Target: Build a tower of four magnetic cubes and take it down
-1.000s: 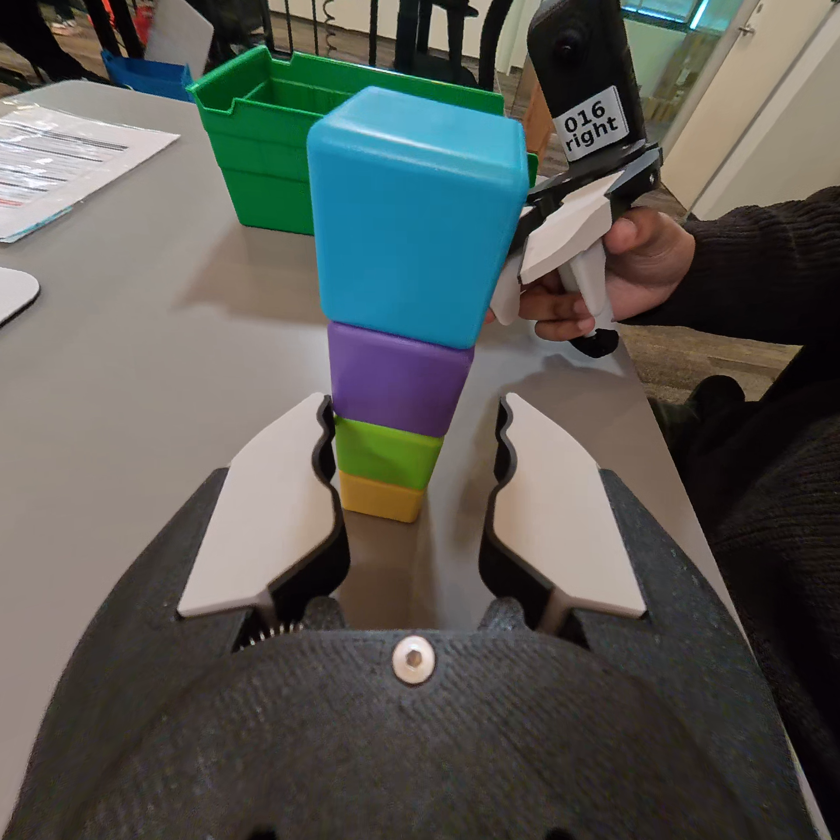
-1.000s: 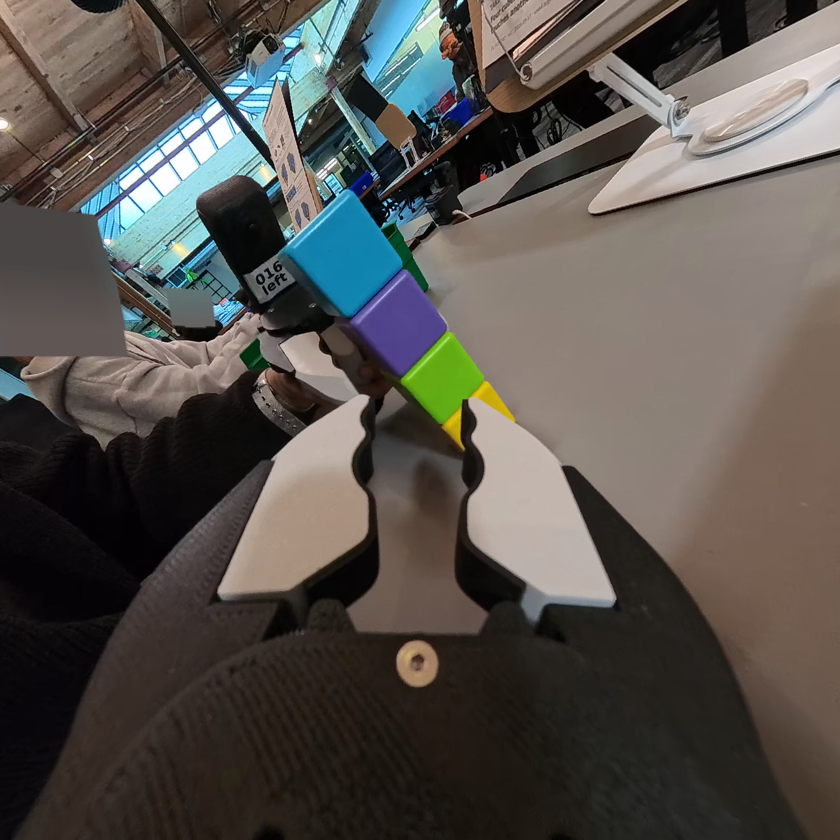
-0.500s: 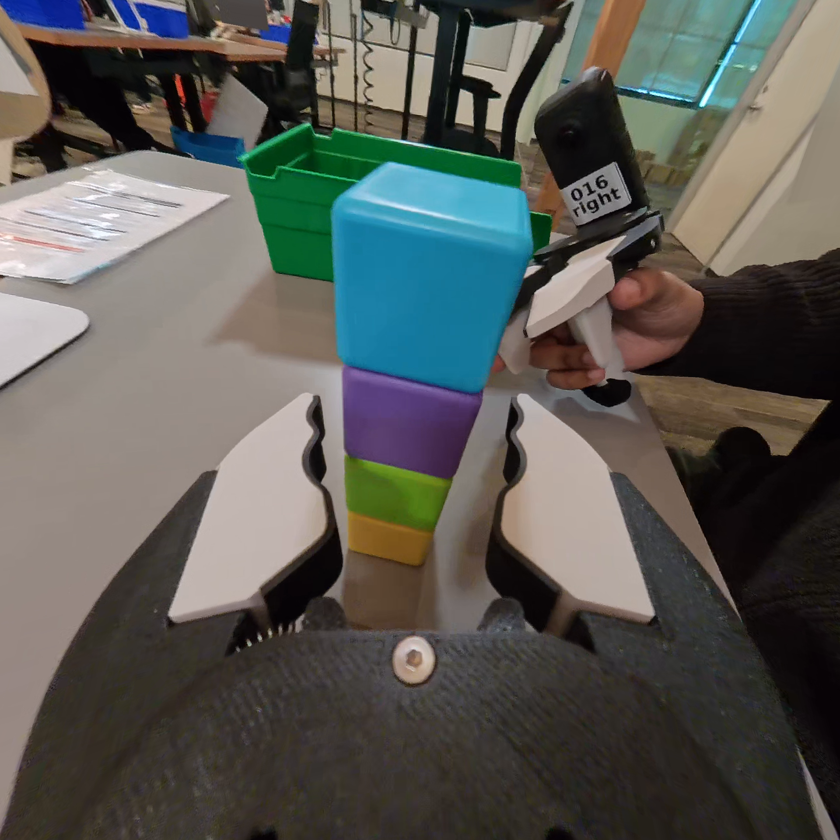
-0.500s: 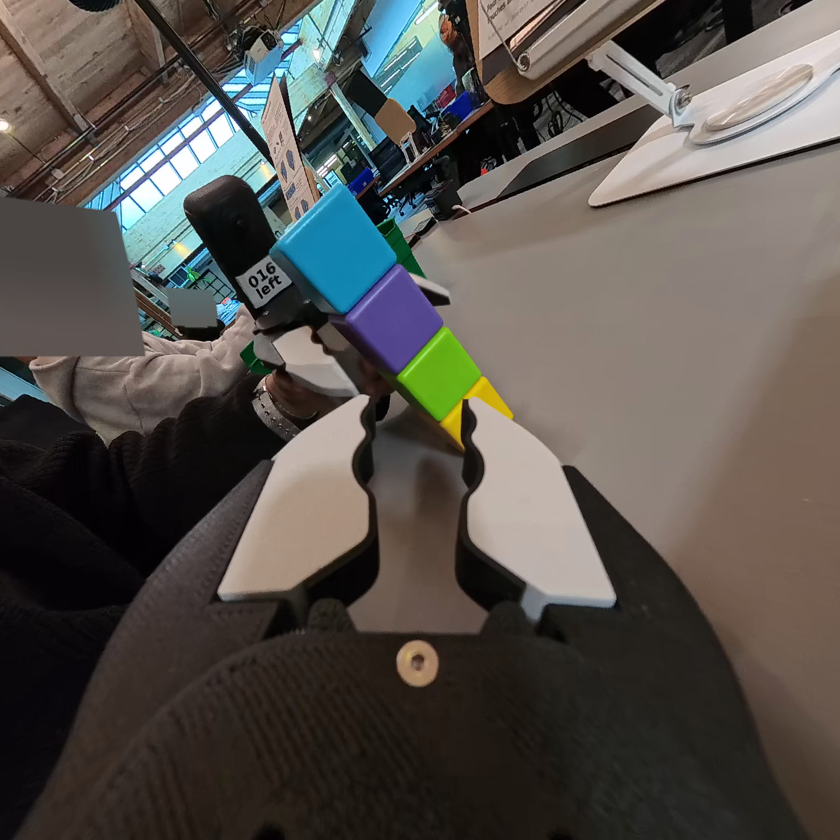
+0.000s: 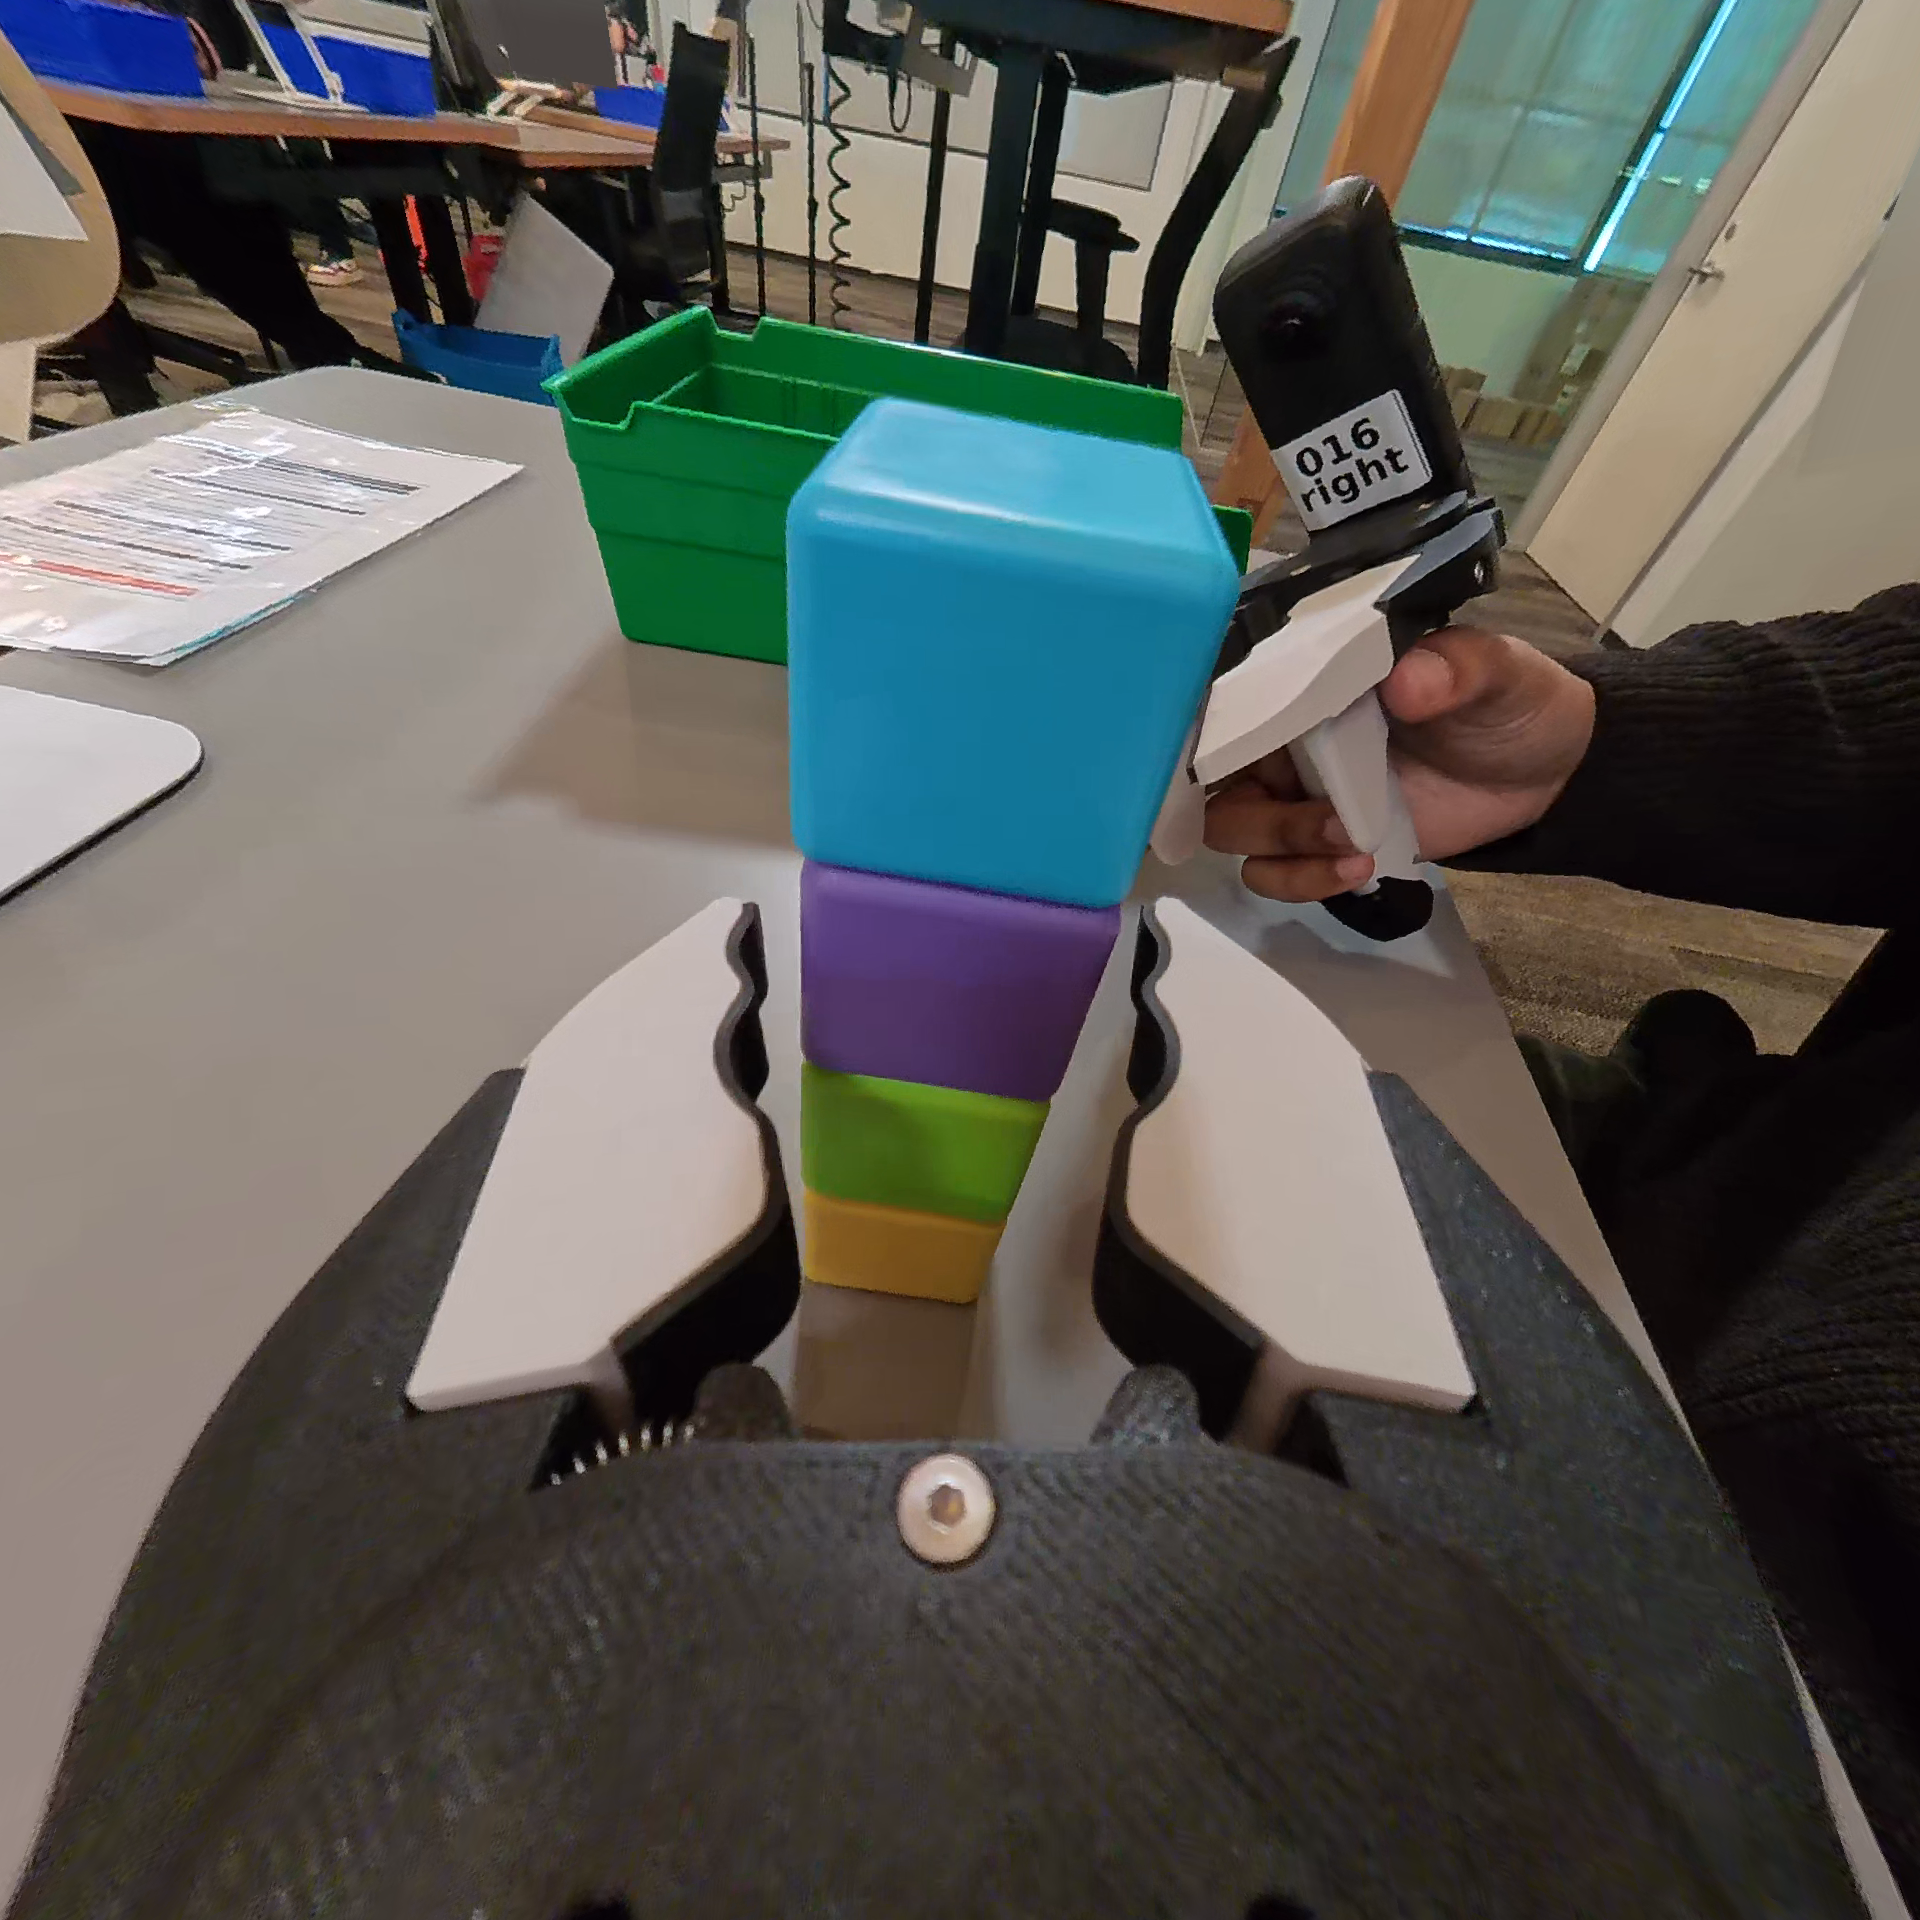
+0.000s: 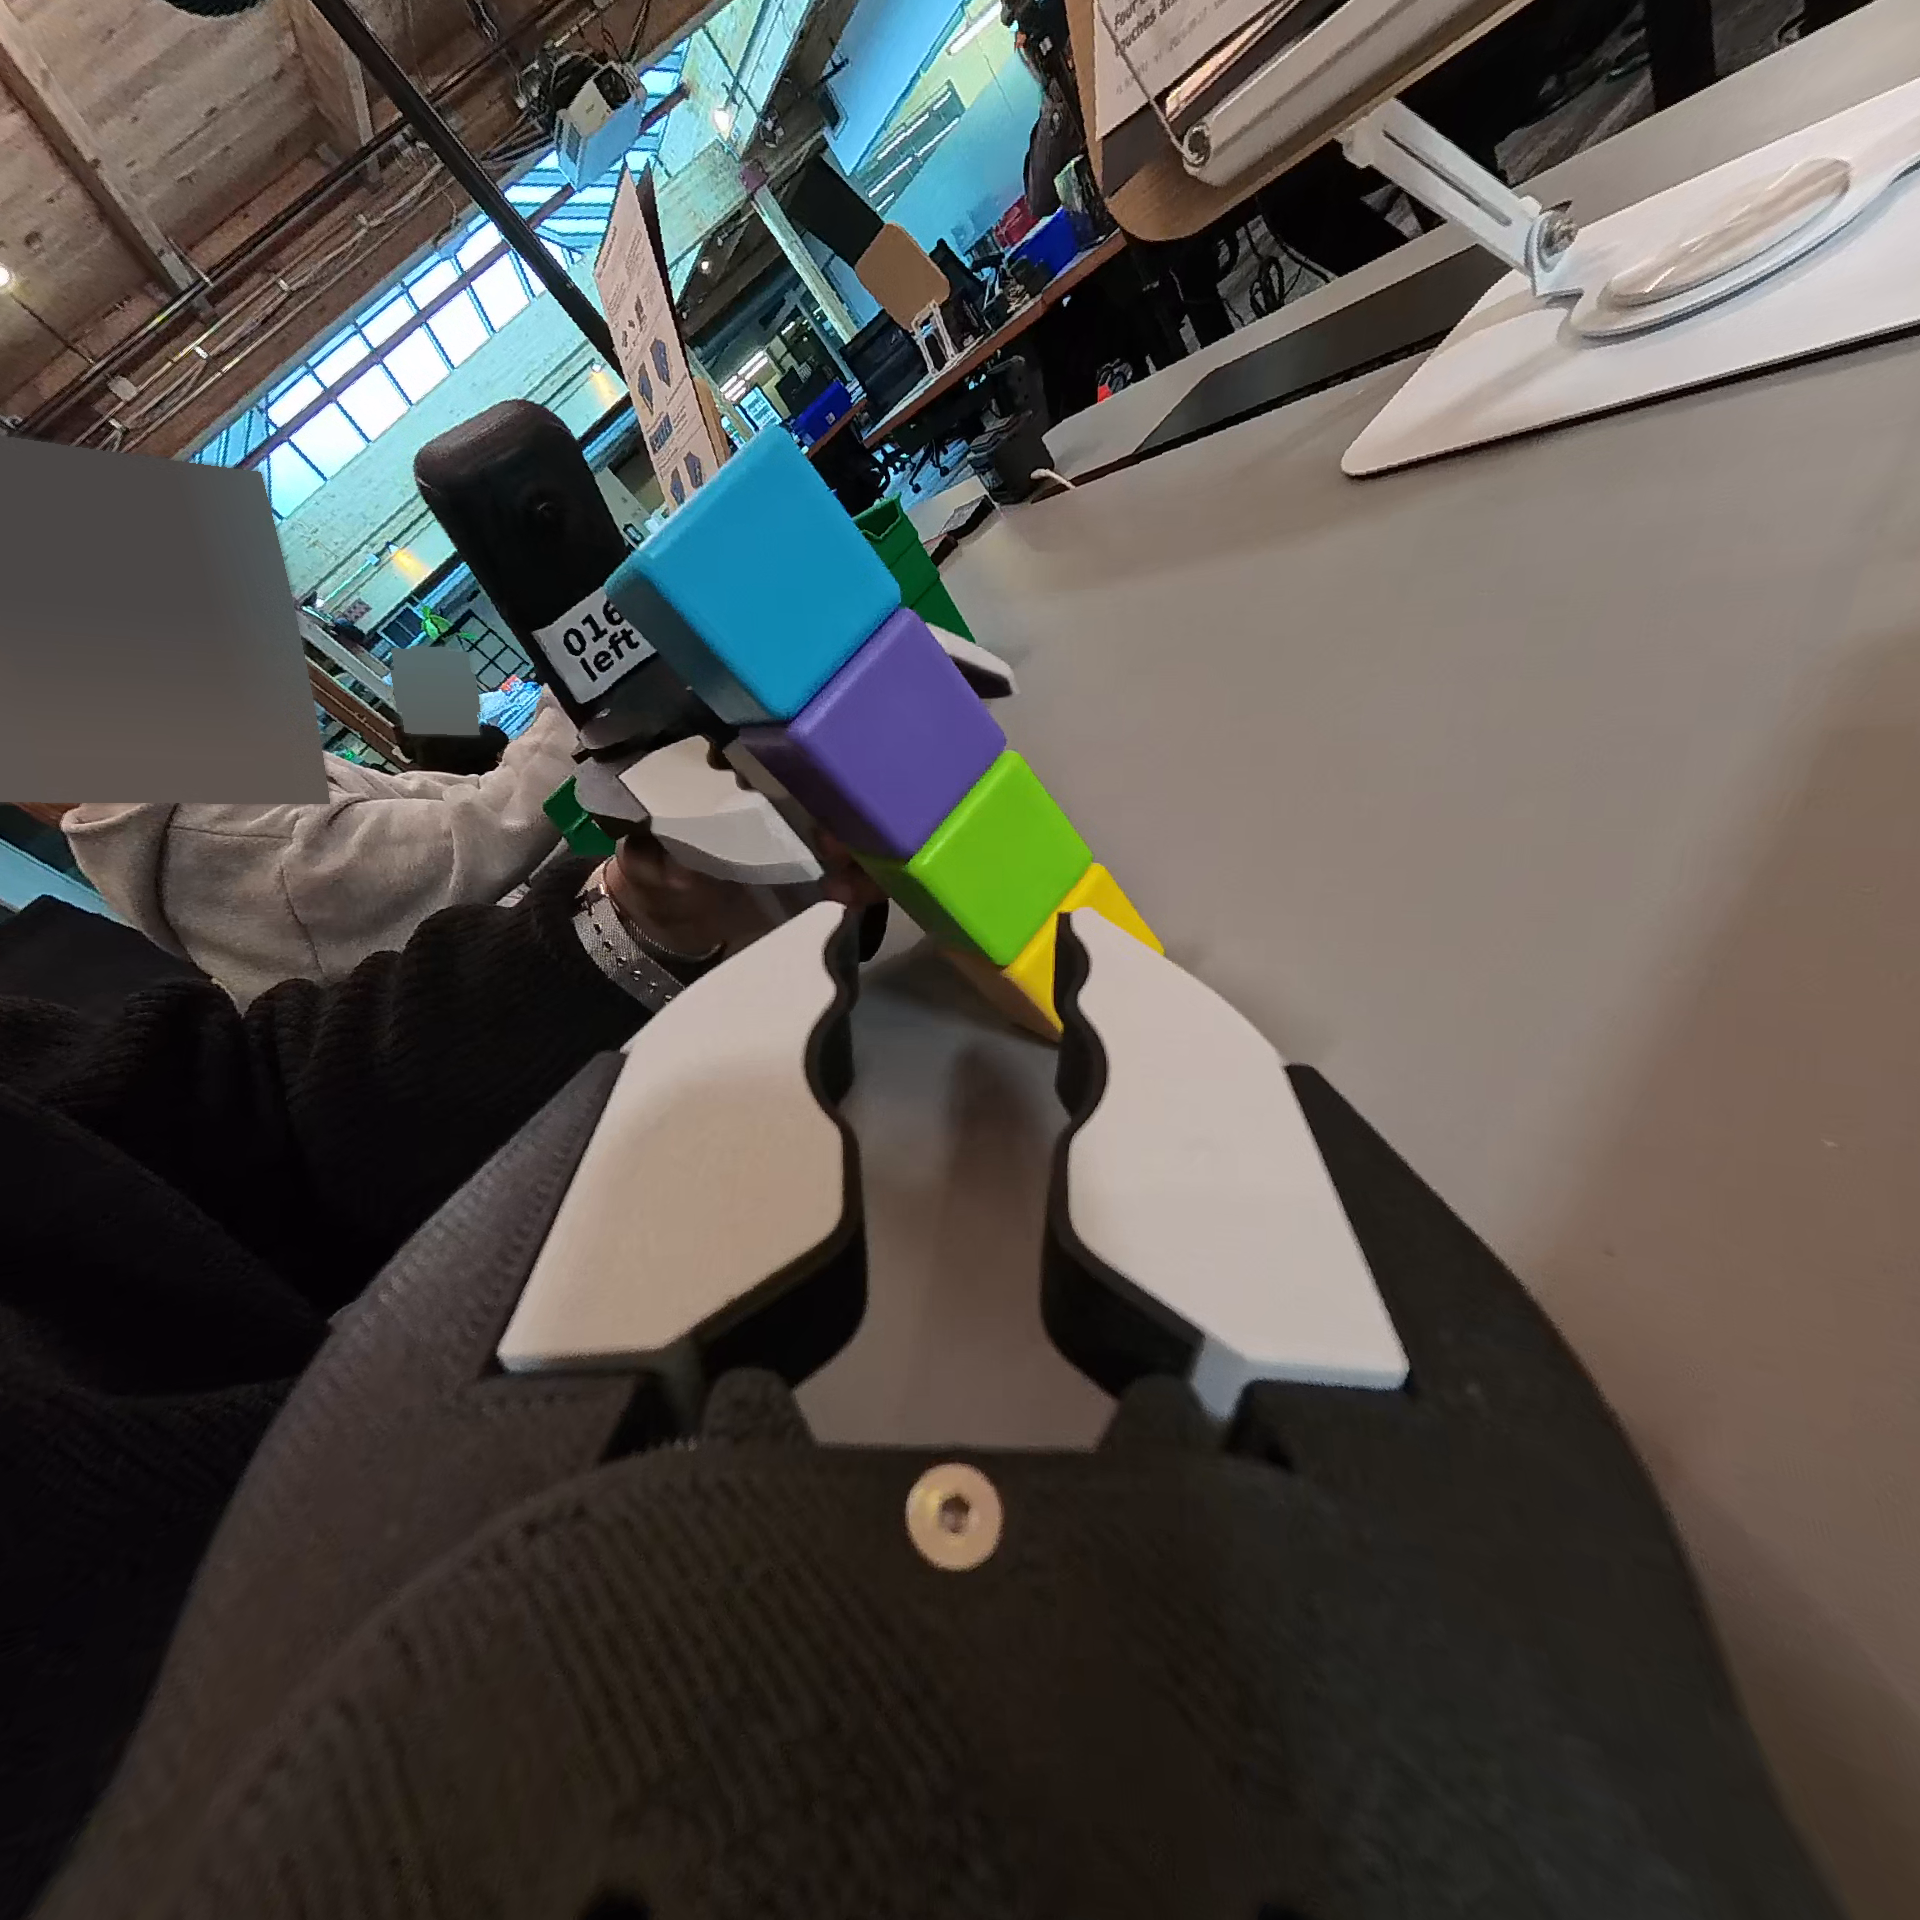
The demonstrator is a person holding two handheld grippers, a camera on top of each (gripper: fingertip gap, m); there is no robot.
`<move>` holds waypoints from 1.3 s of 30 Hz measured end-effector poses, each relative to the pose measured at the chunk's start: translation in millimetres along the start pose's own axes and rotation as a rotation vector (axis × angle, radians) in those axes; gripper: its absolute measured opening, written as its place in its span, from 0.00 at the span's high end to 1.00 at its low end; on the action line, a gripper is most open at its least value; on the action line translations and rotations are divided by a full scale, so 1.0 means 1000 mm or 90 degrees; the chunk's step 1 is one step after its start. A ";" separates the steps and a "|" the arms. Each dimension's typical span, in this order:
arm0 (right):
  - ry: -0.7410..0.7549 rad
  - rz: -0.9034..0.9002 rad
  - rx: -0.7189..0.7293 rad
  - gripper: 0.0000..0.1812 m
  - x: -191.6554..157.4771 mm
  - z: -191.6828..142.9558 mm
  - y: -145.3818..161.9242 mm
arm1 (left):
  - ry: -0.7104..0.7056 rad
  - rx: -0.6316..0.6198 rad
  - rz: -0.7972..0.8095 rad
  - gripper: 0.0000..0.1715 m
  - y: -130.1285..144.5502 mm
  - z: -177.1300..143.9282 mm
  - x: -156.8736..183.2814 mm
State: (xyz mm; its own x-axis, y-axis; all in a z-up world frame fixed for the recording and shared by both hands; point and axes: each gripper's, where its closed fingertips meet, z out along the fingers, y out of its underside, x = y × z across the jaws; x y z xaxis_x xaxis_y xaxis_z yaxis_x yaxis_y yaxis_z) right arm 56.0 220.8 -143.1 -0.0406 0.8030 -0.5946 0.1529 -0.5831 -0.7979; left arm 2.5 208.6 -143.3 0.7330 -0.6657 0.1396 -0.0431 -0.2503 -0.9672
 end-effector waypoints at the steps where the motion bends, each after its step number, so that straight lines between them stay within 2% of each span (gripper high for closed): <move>1: -0.001 0.001 0.000 0.80 0.000 0.000 0.000 | 0.001 0.005 0.000 0.60 -0.002 0.000 0.001; 27: -0.017 -0.011 -0.005 0.78 -0.004 0.002 0.002 | -0.010 0.035 -0.012 0.60 -0.006 0.001 -0.002; 30: -0.043 -0.075 0.016 0.69 -0.016 0.001 -0.004 | -0.008 0.035 -0.009 0.61 -0.006 0.003 0.000; 35: -0.030 -0.282 0.062 0.66 -0.032 0.005 -0.023 | -0.011 0.027 0.000 0.62 -0.004 0.006 0.001; 39: -0.061 -0.298 0.086 0.57 -0.039 0.012 -0.040 | 0.000 0.025 -0.002 0.63 -0.001 0.006 0.002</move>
State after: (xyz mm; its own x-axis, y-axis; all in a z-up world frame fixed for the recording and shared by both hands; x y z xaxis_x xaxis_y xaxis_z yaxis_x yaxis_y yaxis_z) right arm 40.2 210.8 -89.2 -0.1664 0.9712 -0.1708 -0.0321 -0.1784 -0.9834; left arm 8.3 211.5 -143.3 0.7335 -0.6647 0.1418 -0.0152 -0.2246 -0.9743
